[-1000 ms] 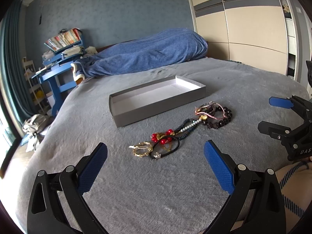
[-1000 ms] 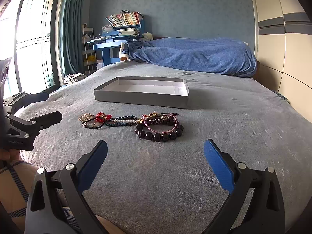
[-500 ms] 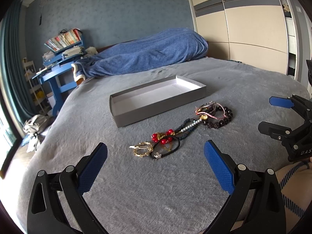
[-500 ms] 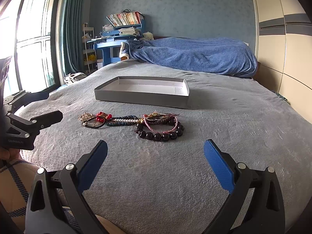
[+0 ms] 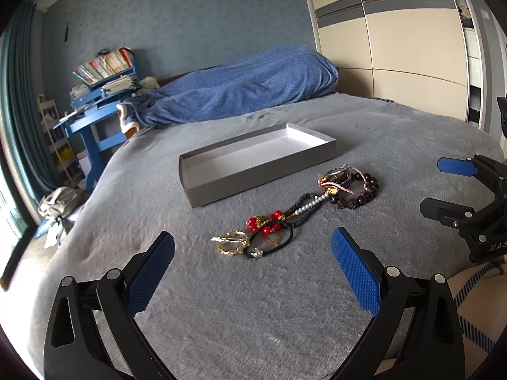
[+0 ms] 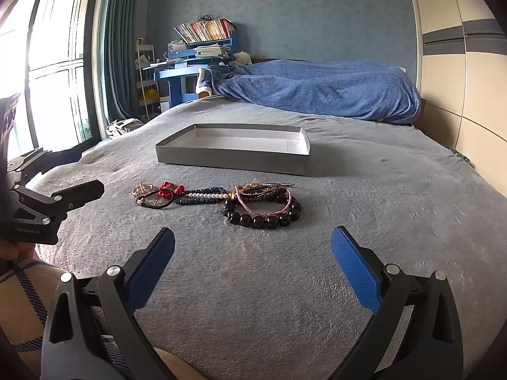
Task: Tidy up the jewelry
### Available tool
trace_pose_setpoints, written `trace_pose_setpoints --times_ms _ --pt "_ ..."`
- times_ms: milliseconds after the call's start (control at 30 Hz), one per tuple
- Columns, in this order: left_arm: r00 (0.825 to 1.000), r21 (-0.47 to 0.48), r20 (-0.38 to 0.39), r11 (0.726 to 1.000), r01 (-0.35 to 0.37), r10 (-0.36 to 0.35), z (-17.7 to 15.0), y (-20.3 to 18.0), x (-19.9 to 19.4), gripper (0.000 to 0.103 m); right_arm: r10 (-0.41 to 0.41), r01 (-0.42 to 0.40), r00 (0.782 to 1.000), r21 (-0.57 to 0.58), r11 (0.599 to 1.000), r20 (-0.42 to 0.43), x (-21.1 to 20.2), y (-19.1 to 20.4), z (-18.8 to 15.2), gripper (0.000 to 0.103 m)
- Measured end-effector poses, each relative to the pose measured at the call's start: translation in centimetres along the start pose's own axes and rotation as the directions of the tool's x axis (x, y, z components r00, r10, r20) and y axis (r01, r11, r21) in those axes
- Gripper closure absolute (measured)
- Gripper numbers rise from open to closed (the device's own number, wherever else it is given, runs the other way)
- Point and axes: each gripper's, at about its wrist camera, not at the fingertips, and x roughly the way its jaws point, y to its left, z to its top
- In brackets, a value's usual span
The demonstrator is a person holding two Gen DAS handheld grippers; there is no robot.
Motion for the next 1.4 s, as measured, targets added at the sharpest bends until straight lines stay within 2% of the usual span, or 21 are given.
trace_pose_setpoints --times_ms 1067,1233,1400 --pt "1.000 0.003 -0.019 1.000 0.001 -0.001 -0.2 0.1 0.1 0.005 0.018 -0.018 0.999 -0.002 1.000 -0.037 0.8 0.2 0.1 0.006" --pt "0.998 -0.011 -0.048 0.999 0.036 -0.036 -0.1 0.5 0.7 0.005 0.040 -0.039 0.997 0.009 0.999 -0.069 1.3 -0.2 0.3 0.006" --pt "0.991 -0.099 -0.093 0.991 0.085 -0.094 -0.1 2.4 1.6 0.005 0.042 -0.040 0.993 0.028 0.999 -0.107 2.0 -0.8 0.5 0.006"
